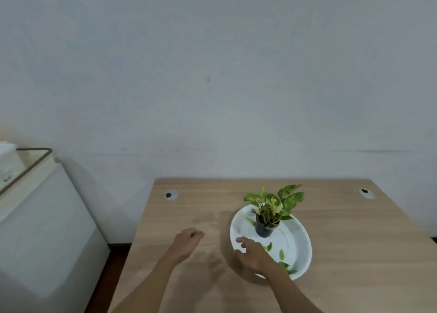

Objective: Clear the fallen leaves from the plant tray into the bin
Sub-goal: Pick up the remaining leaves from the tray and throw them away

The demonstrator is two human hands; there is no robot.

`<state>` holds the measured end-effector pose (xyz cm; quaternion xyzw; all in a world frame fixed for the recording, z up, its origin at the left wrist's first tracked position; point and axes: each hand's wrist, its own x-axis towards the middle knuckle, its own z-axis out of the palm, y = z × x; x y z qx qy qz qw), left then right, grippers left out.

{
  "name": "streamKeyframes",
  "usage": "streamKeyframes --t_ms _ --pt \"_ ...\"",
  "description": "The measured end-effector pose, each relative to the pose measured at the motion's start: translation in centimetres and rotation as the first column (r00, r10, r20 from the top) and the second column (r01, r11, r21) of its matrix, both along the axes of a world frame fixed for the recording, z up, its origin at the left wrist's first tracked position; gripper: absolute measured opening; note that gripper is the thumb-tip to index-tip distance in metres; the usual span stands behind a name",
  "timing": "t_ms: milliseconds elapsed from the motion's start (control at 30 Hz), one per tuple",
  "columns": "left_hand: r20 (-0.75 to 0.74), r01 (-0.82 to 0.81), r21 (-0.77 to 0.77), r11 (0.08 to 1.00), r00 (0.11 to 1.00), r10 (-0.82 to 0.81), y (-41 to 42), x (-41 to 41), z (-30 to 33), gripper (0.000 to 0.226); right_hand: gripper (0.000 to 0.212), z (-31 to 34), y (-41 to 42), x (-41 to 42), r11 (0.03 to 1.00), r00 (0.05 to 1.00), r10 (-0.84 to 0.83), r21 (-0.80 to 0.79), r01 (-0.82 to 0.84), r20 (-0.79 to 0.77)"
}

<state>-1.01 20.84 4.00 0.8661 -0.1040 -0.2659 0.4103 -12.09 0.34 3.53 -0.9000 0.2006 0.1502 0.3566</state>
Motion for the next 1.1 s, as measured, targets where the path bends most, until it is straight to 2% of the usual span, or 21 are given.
streamKeyframes --t_ms 167,333,500,633,800,933,1000,1100 --pt "0.022 0.023 0.01 1.0 0.999 -0.023 -7.4 -0.9 -2.0 0.026 0.05 -1.9 -5.5 -1.7 0.998 0.998 -0.056 0.024 0.056 -0.031" --pt "-0.038 -0.042 0.007 0.999 0.998 0.042 -10.9 -1.2 -4.0 0.025 0.052 -4.6 -7.7 -2.6 0.993 0.992 -0.106 0.041 0.109 -0.073" --pt "-0.063 -0.128 0.034 0.991 0.99 0.13 -12.6 0.8 -6.4 0.015 0.051 -6.9 -7.4 -1.3 0.995 0.991 -0.088 0.034 0.092 -0.105" --pt "-0.031 -0.189 0.05 0.981 0.981 0.191 -14.1 2.6 -7.1 0.021 0.049 -7.8 -6.5 1.0 0.995 0.993 -0.099 0.028 0.1 -0.06" --pt "-0.112 -0.121 0.007 0.993 0.986 0.121 -15.4 5.1 -9.3 0.018 0.05 -8.6 -5.6 3.6 0.987 0.987 -0.159 -0.005 0.159 -0.037" --pt "-0.111 -0.081 0.038 0.996 0.99 0.085 -16.1 5.3 -7.9 0.021 0.05 -8.9 -4.8 5.5 0.98 0.98 -0.195 -0.035 0.194 -0.039" --pt "-0.154 -0.112 0.066 0.992 0.981 0.121 -16.2 5.5 -8.7 0.027 0.052 -9.0 -4.3 7.0 0.976 0.976 -0.214 -0.039 0.212 -0.047" --pt "-0.225 -0.168 0.099 0.981 0.956 0.187 -15.7 5.4 -9.1 0.015 0.06 -10.4 -3.8 9.5 0.975 0.975 -0.214 -0.076 0.209 -0.066"
